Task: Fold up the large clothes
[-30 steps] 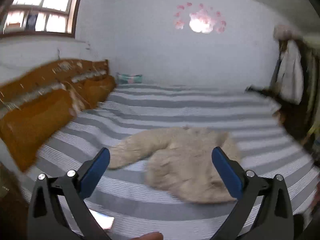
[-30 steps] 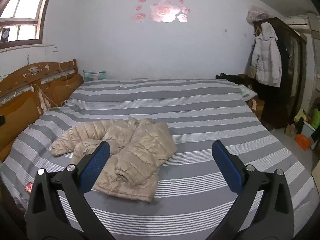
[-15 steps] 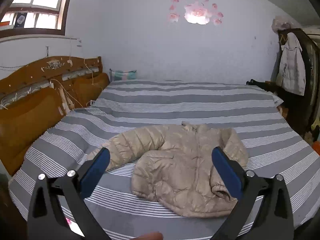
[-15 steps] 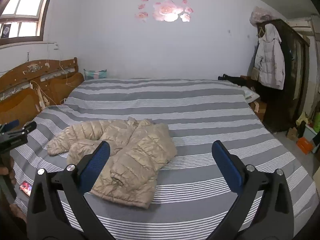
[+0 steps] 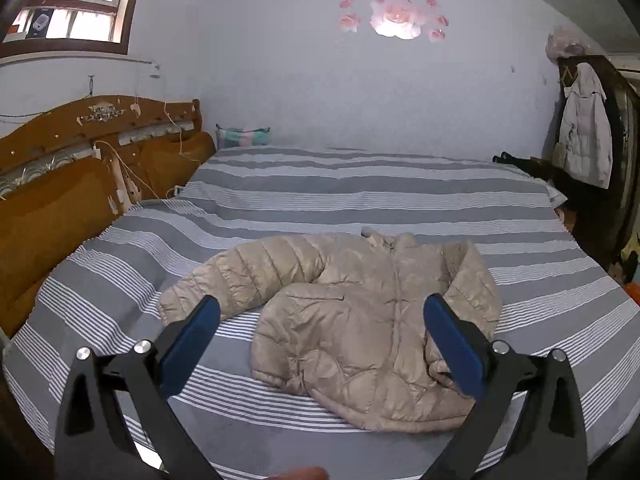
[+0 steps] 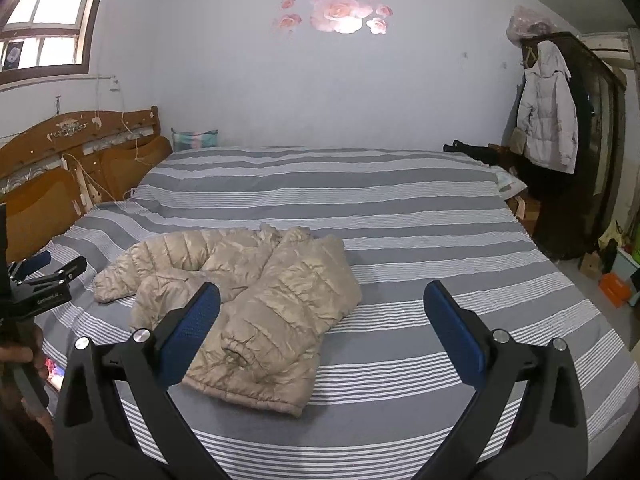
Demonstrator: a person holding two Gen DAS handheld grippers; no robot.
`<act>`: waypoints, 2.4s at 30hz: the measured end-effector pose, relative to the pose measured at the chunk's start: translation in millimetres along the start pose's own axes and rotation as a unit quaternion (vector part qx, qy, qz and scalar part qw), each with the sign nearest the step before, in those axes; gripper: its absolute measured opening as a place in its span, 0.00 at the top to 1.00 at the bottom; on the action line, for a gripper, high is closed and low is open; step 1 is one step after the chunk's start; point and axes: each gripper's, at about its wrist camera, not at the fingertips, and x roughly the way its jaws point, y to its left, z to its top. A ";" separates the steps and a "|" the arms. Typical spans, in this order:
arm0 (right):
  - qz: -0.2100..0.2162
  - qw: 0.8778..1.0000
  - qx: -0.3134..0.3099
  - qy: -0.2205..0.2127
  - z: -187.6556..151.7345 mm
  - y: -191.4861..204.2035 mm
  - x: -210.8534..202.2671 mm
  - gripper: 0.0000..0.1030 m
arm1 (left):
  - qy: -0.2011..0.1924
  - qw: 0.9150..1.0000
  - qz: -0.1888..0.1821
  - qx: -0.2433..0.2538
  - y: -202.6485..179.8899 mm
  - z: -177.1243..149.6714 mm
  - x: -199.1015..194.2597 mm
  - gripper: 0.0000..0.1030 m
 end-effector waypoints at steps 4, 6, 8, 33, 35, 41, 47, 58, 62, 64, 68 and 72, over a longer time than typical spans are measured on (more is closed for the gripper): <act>0.004 1.000 -0.008 0.001 1.3 1.5 -0.5 0.03 | 0.008 1.000 0.000 -0.005 -2.9 -3.6 9.6 0.01; 0.003 1.000 -0.014 0.001 2.1 2.4 -0.1 0.03 | 0.008 1.000 -0.006 -0.005 -7.0 -3.8 13.0 0.01; 0.006 1.000 -0.017 0.002 1.5 4.4 2.5 0.03 | 0.006 1.000 -0.005 0.007 -12.5 -3.7 15.7 0.01; 0.008 0.999 -0.013 0.033 -11.6 8.6 39.5 0.03 | 0.027 0.999 0.024 0.011 20.4 -14.4 9.3 0.01; 0.004 0.999 -0.007 0.034 -11.8 5.8 38.8 0.03 | 0.031 0.999 0.020 0.009 19.3 -13.8 10.4 0.01; 0.007 1.000 -0.011 0.027 -11.9 8.3 32.0 0.03 | 0.024 0.999 0.021 0.009 25.5 -20.2 -3.6 0.01; 0.006 1.000 -0.016 0.015 -11.7 5.6 18.0 0.03 | 0.022 1.000 0.021 0.007 34.5 -29.3 -13.5 0.01; -0.010 0.999 -0.016 0.036 -17.3 19.6 44.0 0.03 | 0.035 0.999 0.013 -0.020 41.1 -41.7 2.5 0.01; -0.006 0.999 -0.019 0.046 -24.0 28.5 54.7 0.03 | 0.038 0.999 0.021 -0.018 47.7 -45.4 10.5 0.01; -0.003 0.999 -0.022 0.047 -26.6 32.3 58.0 0.03 | 0.038 0.999 0.022 -0.018 51.8 -47.0 13.7 0.01; -0.001 0.998 -0.026 0.052 -30.4 36.3 64.9 0.03 | 0.037 0.999 0.029 -0.012 54.6 -48.7 21.4 0.01; -0.003 0.998 -0.028 0.055 -32.3 35.5 70.7 0.03 | 0.036 0.999 0.031 -0.010 56.1 -50.5 29.2 0.01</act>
